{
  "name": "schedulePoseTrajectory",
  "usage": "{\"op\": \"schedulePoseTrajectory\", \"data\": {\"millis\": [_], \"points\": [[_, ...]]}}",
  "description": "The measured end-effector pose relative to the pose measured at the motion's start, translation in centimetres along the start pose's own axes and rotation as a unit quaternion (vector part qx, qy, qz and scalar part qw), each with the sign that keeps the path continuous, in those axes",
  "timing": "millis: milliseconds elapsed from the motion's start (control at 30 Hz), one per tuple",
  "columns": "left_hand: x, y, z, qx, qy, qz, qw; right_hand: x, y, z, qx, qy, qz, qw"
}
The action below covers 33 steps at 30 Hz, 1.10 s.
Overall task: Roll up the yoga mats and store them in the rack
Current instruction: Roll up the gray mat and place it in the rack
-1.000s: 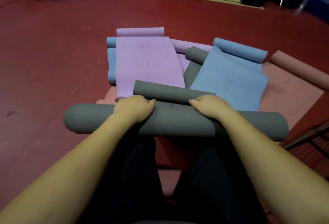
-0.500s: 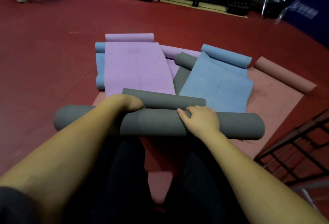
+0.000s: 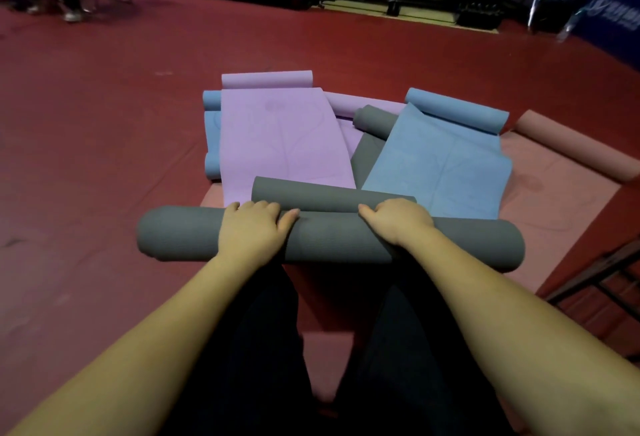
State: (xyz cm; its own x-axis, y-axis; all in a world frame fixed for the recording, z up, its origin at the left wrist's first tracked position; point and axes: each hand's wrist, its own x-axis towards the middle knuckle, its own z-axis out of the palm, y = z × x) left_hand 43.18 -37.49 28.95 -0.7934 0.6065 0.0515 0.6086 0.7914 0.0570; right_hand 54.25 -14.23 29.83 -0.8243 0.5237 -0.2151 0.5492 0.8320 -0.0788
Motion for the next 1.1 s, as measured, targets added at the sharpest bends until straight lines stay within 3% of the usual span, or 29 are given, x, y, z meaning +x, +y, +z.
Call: {"op": "schedulePoseTrajectory", "data": {"millis": [400,533,633,733,900,1000,1100], "points": [[0.7,0.3,-2.2,-0.043,-0.054,-0.042,0.997,-0.7,-1.0,-2.4,0.010,-0.080,0.008,0.997],[-0.2,0.3,-3.6,-0.054,-0.155,-0.068,0.984,-1.5,-0.8,-3.4,0.044,-0.202,-0.011,0.978],[-0.7,0.7,-4.4,-0.040,-0.190,-0.079,0.978,-1.6,-0.4,-3.0,0.070,-0.216,-0.015,0.974],[0.3,0.6,-4.5,-0.061,-0.211,-0.084,0.972,-1.3,-0.4,-2.8,0.051,-0.174,-0.016,0.983],[2.5,0.0,-4.3,-0.111,-0.245,-0.095,0.958,-2.2,-0.4,-2.3,0.055,0.032,-0.038,0.997],[3.4,0.5,-4.9,-0.148,-0.268,-0.094,0.947,-3.7,-0.4,-1.6,0.051,0.059,-0.032,0.996],[4.3,0.8,-5.6,-0.148,-0.315,-0.123,0.930,-5.0,-0.3,0.2,-0.030,0.126,-0.052,0.990]]}}
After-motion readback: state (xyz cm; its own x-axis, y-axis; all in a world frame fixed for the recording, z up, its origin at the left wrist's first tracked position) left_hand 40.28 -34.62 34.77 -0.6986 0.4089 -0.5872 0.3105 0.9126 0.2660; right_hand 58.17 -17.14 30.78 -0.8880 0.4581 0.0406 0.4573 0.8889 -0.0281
